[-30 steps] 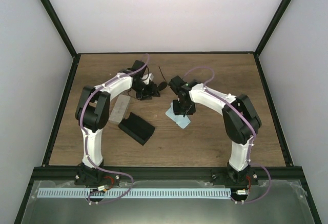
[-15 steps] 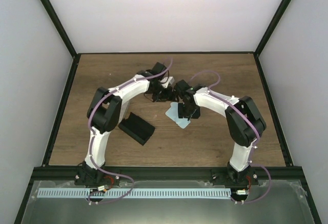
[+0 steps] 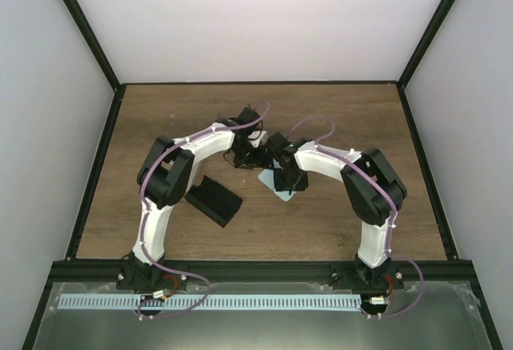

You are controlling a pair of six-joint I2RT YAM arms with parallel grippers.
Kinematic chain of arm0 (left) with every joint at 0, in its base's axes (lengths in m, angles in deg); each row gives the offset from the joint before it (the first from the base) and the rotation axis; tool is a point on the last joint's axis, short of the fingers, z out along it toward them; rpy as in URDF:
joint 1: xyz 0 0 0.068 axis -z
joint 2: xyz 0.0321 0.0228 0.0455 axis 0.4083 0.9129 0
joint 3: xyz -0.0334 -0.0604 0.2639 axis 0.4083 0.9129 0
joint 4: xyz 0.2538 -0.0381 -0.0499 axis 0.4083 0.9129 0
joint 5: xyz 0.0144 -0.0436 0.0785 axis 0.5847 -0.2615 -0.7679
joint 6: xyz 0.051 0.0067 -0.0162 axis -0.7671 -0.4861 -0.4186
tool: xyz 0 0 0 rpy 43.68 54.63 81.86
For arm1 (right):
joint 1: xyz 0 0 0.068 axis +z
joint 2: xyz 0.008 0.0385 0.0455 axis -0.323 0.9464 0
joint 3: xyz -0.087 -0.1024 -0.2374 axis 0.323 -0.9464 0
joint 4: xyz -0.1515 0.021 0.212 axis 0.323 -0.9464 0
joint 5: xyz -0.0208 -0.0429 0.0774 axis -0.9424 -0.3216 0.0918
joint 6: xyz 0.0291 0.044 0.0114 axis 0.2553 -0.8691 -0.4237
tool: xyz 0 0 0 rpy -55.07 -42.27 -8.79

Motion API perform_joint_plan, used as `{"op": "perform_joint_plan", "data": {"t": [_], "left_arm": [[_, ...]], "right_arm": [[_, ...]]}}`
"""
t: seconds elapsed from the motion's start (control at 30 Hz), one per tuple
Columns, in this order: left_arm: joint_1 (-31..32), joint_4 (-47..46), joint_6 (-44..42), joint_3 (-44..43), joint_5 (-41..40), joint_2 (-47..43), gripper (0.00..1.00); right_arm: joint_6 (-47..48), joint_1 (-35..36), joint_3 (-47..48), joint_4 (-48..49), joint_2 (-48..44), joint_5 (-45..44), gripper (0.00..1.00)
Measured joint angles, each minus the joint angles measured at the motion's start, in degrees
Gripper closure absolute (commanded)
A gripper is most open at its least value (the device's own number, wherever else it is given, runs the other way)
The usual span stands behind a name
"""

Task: Organize the sunglasses
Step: Pick up the glasses cleaning cloth from the center of the board.

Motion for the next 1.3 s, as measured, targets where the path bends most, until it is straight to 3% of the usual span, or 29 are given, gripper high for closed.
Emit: {"op": "perform_joint_plan", "data": {"t": [0.17,0.53,0.87,1.3], "left_arm": [[0.2,-1.55,0.09,2.21,0.15,-1.31,0.15],[-1.6,-1.73,3.06,4.85,-0.09,-4.7,0.13],[-8.83,-3.1,4.68,6.45,-8.02,-21.42,0.16],[-12.72,-3.54,9.55,37.59,-18.23,-41.24,0.19]], "right_arm": [[-0.37,0.28,-0.31,-0.2,0.0,-0.87,0.99],[-0.33,0.87,3.13,-4.66,-0.04,-2.54,0.99],[1.36,0.98,18.58,-9.81,-1.2,-2.89,0.99],[2.71,0.98,22.62,-12.39,-7.04,-0.83,0.99]]}}
